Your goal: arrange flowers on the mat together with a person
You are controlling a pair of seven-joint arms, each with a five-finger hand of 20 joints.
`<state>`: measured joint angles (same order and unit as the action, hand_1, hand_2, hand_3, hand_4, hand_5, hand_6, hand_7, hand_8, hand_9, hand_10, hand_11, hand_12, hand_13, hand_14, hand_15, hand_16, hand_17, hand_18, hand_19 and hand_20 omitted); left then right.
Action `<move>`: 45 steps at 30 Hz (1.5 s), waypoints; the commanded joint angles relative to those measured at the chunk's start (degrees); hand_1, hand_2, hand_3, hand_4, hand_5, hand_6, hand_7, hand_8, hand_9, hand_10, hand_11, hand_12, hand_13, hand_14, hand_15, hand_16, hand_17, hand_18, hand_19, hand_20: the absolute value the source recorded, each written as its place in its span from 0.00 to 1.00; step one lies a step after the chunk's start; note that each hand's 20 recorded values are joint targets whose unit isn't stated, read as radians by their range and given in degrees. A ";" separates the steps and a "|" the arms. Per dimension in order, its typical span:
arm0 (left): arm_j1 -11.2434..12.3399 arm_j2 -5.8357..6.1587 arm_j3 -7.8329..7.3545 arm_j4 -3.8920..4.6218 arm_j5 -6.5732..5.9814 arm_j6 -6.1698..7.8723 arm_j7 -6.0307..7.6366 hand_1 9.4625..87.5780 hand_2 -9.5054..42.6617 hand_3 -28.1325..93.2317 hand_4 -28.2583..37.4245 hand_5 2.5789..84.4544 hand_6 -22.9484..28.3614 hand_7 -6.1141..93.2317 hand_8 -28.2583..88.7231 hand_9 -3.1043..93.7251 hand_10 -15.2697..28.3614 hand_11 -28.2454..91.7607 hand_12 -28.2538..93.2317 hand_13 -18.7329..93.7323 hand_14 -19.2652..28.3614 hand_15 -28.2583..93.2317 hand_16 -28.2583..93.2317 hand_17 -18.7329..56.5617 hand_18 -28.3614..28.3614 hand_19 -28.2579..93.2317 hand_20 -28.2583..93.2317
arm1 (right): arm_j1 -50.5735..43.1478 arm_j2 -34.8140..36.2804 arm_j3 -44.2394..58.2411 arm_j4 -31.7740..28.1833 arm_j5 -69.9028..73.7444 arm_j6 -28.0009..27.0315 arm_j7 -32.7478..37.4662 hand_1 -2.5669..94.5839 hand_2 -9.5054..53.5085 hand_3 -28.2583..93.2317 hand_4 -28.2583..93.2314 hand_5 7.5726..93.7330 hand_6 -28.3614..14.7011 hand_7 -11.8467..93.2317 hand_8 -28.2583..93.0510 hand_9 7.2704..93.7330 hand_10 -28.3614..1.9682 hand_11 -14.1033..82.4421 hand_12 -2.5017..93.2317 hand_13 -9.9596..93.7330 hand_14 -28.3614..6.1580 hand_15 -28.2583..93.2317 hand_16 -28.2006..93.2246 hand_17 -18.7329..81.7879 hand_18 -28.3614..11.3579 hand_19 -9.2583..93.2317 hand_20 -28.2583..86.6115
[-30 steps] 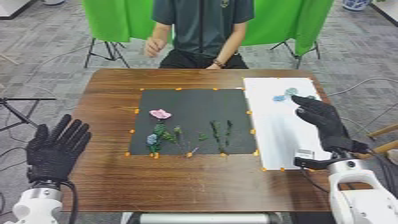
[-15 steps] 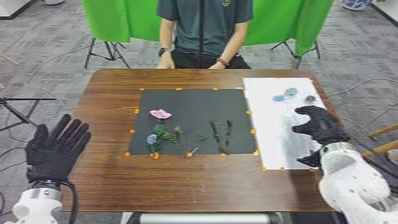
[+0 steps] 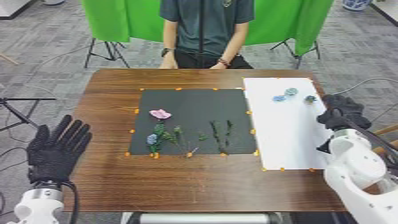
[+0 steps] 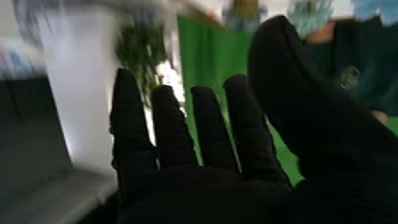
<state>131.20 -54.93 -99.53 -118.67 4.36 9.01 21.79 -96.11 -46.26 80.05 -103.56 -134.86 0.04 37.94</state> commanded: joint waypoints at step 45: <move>-1.23 0.08 1.28 0.85 -0.33 0.40 -1.39 0.22 0.40 0.81 0.00 0.49 0.60 0.14 0.16 0.44 0.67 0.36 0.28 0.43 0.70 0.44 0.17 0.20 0.70 0.48 0.29 | 25.14 -8.03 -36.89 -3.45 -4.23 6.95 -21.53 0.69 0.00 0.73 0.00 0.73 0.68 0.43 0.22 0.87 0.69 0.20 0.37 0.83 0.74 0.35 0.55 0.64 0.49 0.63 0.49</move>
<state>130.31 -54.90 -99.12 -118.39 4.22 9.42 21.21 -81.84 -47.14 52.68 -108.18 -136.97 7.87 20.63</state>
